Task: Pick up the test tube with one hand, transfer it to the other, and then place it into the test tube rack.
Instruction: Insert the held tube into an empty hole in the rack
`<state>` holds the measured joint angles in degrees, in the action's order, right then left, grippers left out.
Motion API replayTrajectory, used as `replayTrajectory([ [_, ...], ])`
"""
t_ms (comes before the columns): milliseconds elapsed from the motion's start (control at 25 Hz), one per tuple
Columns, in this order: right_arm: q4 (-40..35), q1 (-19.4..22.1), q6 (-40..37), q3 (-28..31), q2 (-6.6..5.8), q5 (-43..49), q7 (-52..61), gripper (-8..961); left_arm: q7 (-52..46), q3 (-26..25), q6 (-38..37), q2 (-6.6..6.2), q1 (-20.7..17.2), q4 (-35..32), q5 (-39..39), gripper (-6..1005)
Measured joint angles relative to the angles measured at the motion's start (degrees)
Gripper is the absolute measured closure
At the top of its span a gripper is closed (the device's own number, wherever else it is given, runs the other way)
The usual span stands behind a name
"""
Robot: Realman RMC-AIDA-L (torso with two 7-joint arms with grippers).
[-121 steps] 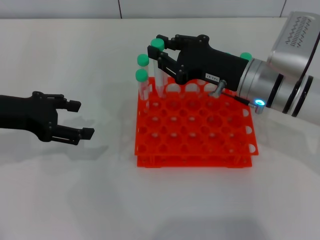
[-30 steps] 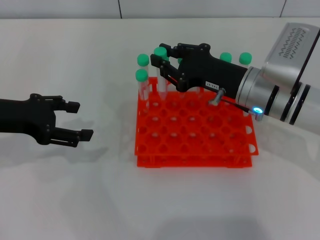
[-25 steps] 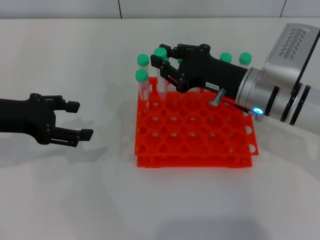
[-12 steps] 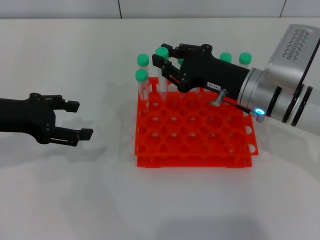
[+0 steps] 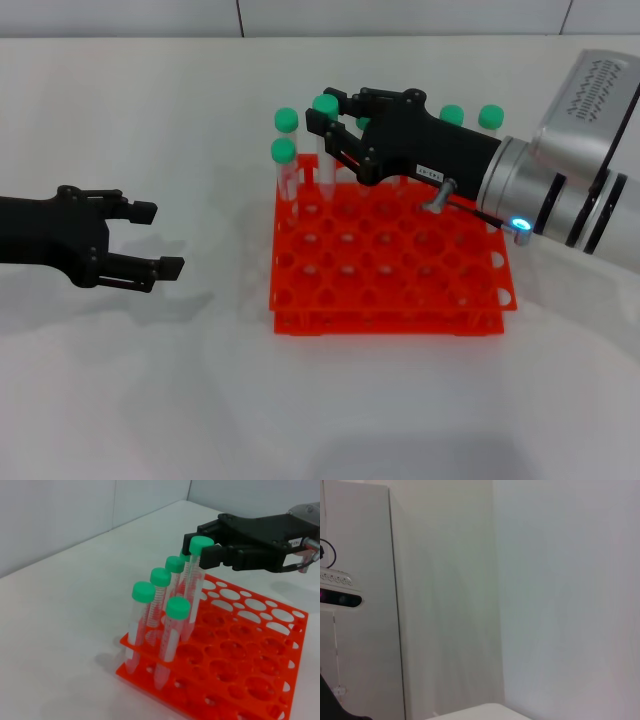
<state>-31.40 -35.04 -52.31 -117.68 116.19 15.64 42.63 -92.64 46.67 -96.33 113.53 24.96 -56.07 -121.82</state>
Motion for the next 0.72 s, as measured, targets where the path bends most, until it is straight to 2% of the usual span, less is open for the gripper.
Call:
replayTrajectory([
  [720,-0.35,1.21,-1.16,-0.13,0.0,0.0,0.0,687,0.0,0.0,-0.09,0.13,0.04,0.0,0.0,118],
])
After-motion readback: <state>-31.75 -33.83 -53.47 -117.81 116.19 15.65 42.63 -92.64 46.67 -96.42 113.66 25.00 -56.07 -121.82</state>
